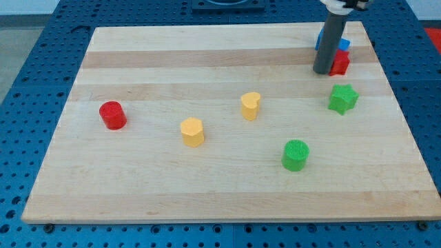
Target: Push the green star to the bottom left of the red star
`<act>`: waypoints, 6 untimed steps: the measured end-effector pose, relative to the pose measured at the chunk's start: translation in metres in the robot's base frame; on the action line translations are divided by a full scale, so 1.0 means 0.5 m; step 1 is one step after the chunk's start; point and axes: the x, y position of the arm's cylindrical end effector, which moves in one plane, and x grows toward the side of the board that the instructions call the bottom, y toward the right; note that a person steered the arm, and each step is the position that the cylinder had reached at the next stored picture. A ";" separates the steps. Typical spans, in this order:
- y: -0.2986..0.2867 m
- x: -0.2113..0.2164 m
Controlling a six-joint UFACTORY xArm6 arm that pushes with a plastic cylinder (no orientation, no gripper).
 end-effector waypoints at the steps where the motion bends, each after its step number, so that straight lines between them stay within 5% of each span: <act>1: 0.044 0.003; 3: 0.074 0.016; 6: 0.110 0.206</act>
